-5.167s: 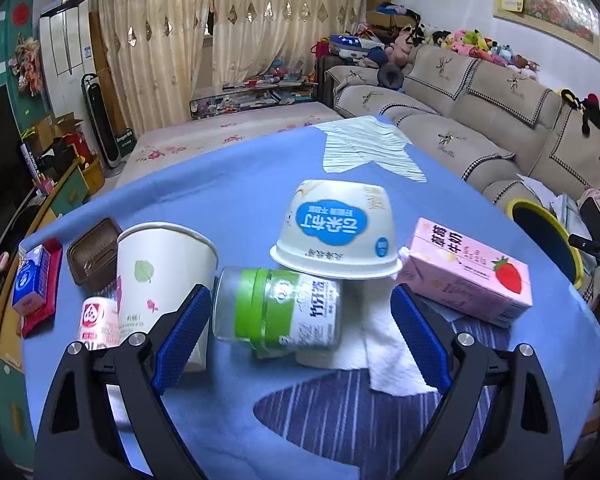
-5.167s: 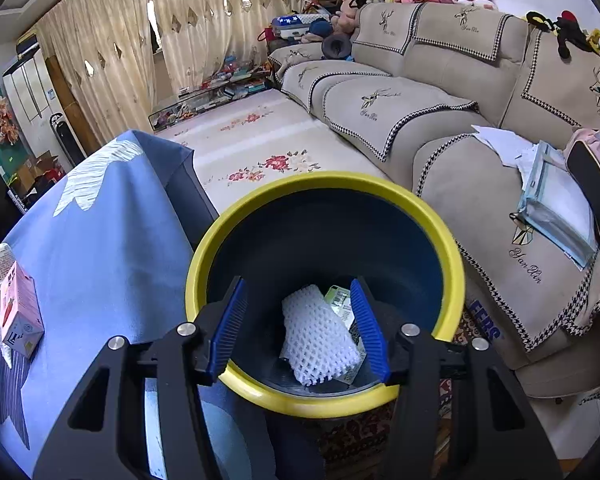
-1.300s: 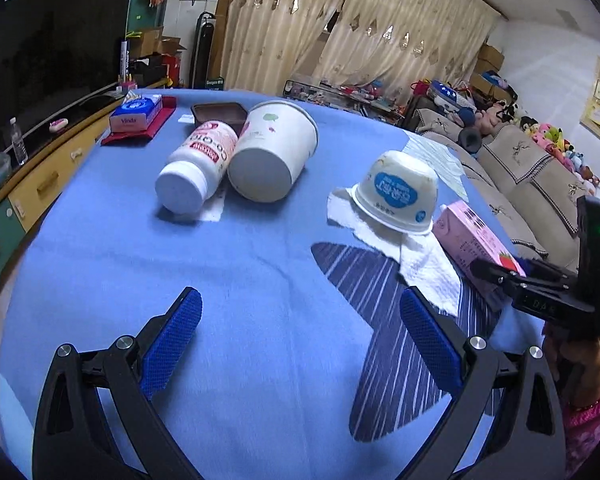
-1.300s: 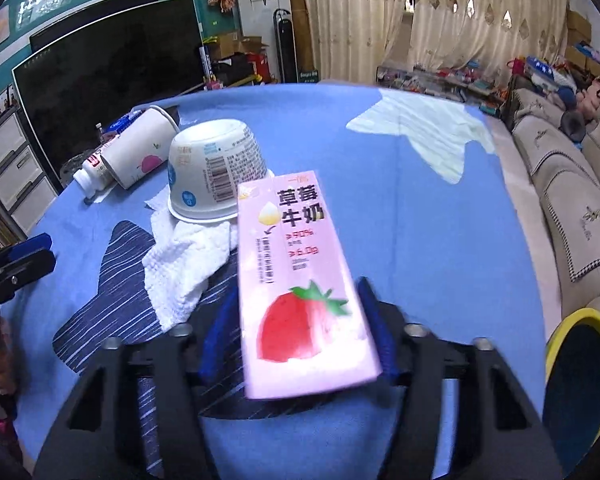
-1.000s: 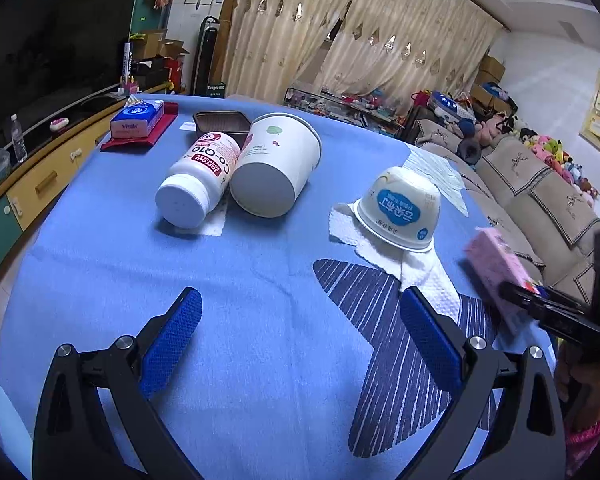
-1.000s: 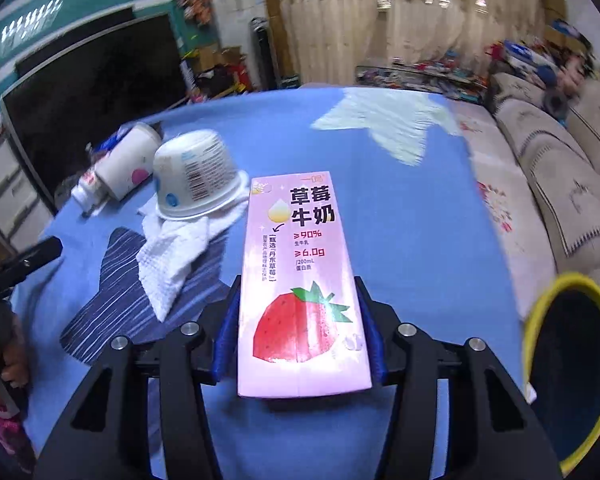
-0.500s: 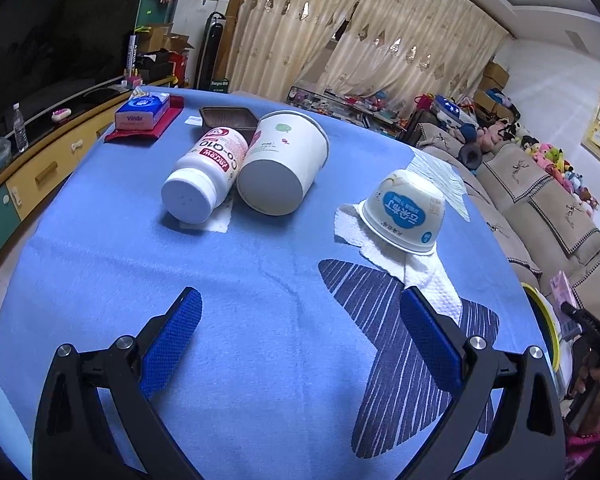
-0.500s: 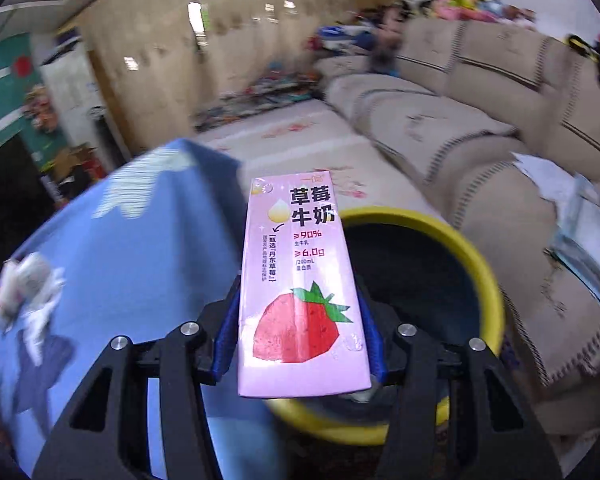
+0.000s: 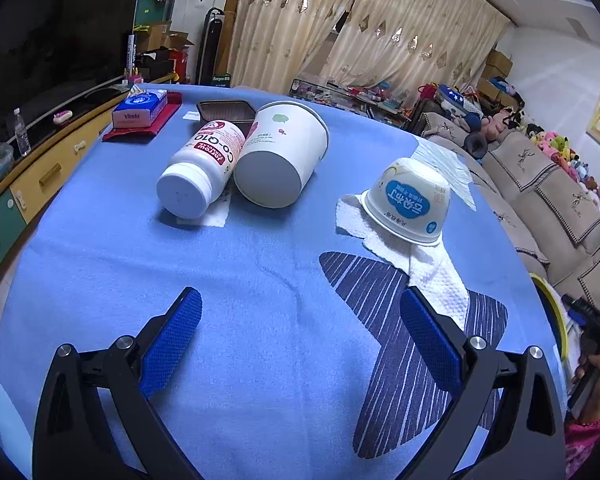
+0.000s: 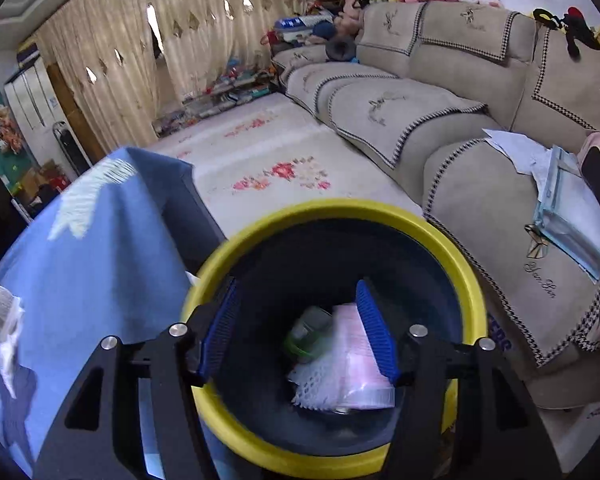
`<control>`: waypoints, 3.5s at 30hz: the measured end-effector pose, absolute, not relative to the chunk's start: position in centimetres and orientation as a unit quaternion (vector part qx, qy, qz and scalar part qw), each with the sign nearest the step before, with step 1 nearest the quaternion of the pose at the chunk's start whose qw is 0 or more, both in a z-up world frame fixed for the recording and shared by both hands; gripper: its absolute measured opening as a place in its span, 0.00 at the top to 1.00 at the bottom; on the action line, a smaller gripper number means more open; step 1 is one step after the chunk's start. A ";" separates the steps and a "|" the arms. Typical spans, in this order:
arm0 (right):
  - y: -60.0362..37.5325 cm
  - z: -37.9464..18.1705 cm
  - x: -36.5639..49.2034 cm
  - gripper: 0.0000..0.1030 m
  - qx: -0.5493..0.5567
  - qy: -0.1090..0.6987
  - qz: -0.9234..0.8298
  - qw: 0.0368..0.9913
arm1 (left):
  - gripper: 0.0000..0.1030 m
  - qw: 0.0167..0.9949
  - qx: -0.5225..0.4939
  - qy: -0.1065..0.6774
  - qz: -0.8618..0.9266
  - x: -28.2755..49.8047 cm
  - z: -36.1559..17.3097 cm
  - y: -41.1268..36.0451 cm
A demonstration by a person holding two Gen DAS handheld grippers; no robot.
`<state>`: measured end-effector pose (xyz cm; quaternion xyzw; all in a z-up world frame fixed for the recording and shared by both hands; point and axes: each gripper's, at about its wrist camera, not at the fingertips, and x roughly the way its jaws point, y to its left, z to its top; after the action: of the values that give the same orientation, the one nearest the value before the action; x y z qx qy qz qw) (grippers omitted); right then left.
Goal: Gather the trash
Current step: 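Carry the carton over the yellow bin and open the right gripper, then grasp the white yogurt cup with the left gripper, then carry the yogurt cup over the yellow bin and open the left gripper, then grasp the white tissue with the right gripper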
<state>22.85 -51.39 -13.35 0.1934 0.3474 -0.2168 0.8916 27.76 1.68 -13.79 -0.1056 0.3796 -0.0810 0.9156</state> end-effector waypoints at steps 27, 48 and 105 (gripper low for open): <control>-42.2 -9.9 23.4 0.32 0.121 0.269 -0.165 0.941 | 0.05 0.901 -0.003 0.414 -0.127 41.7 -11.7 -10.2; -42.7 -10.4 23.7 0.32 0.148 0.279 -0.165 0.934 | 0.23 0.913 0.057 0.377 -0.146 39.7 -9.8 -13.7; -49.2 -9.9 11.4 0.27 0.171 0.255 -0.240 0.921 | 0.05 0.919 0.039 0.289 -0.267 28.3 -3.1 -21.1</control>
<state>11.38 -49.19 -9.88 0.1714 0.2553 -0.2399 0.9208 28.27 -21.07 -3.09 0.0392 0.2886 -0.2673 0.9185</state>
